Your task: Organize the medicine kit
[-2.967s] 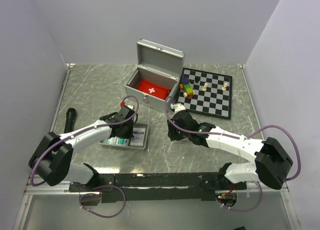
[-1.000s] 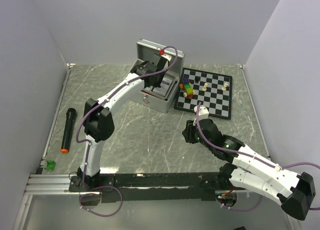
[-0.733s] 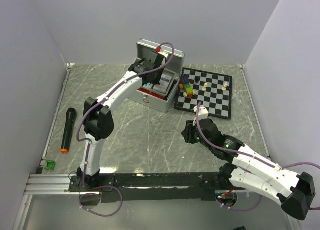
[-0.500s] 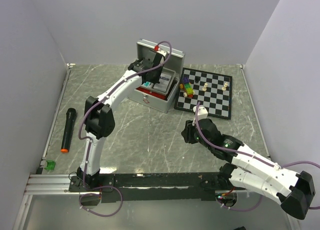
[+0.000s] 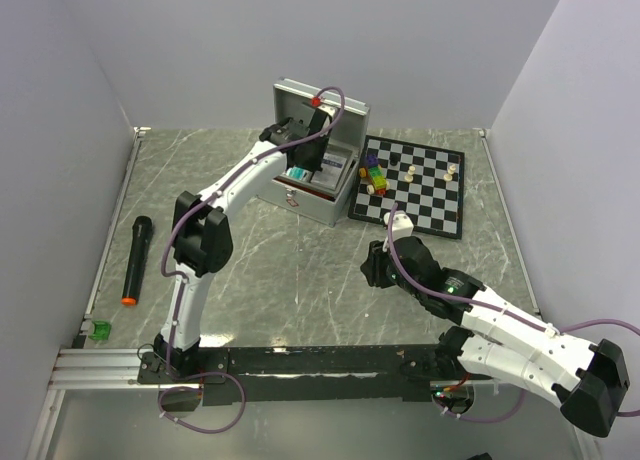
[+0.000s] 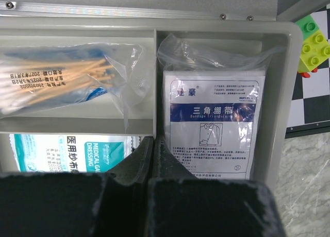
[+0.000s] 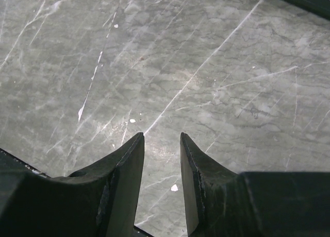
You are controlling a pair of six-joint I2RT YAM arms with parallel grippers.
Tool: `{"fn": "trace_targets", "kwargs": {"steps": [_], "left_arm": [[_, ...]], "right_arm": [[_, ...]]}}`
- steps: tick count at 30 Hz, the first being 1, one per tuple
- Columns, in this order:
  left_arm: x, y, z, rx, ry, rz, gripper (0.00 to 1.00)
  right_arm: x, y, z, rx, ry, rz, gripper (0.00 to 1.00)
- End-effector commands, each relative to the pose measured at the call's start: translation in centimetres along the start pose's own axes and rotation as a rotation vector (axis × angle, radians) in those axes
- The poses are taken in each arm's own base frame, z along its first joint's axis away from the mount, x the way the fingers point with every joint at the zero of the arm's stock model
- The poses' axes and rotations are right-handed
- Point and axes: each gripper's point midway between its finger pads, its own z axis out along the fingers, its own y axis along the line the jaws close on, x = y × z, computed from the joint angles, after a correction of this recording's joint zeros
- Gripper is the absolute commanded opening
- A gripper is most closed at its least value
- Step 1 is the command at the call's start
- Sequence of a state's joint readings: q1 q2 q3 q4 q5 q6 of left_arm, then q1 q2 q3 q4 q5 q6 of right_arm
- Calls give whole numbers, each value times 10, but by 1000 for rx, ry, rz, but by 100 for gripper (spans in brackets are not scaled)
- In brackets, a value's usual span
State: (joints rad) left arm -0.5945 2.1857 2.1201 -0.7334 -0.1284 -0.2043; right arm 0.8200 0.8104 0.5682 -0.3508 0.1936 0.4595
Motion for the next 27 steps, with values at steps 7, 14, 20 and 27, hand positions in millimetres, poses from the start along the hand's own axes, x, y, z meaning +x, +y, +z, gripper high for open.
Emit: {"fn": "trace_targets", "kwargs": {"steps": [7,14,20,27], "left_arm": [[-10,0,-3,-12,-15,40,1],[-11,-1,3,-12,-22,30,1],[-12,3,4,-33,-24,35,1],[-16,8,2,-63,-44,42,1]], "right_arm": [[-12,5,1,-14,-42,27,41],[-11,4,1,-13,-41,29,41],[-13,3,1,-5,-47,26,41],[-11,3,2,-5,-40,28,41]]}}
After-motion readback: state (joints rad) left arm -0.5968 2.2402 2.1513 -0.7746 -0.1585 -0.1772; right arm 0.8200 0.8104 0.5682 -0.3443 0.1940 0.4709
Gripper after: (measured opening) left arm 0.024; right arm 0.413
